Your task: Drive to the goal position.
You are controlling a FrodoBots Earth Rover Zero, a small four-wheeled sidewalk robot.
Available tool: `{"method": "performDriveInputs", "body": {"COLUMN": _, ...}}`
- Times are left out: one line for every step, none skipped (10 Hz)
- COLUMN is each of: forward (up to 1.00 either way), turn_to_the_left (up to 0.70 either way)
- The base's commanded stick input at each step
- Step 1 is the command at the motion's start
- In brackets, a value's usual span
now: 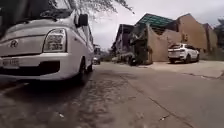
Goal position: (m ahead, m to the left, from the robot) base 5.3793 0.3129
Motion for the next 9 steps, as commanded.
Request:
{"method": "performDriveInputs", "body": {"forward": 1.0, "turn_to_the_left": 0.0}}
{"method": "performDriveInputs", "body": {"forward": 1.0, "turn_to_the_left": 0.0}}
{"method": "performDriveInputs", "body": {"forward": 1.0, "turn_to_the_left": 0.0}}
{"method": "performDriveInputs", "body": {"forward": 1.0, "turn_to_the_left": 0.01}}
{"method": "performDriveInputs", "body": {"forward": 1.0, "turn_to_the_left": 0.01}}
{"method": "performDriveInputs", "body": {"forward": 1.0, "turn_to_the_left": 0.01}}
{"method": "performDriveInputs", "body": {"forward": 1.0, "turn_to_the_left": 0.02}}
{"method": "performDriveInputs", "body": {"forward": 1.0, "turn_to_the_left": 0.28}}
{"method": "performDriveInputs", "body": {"forward": 1.0, "turn_to_the_left": 0.33}}
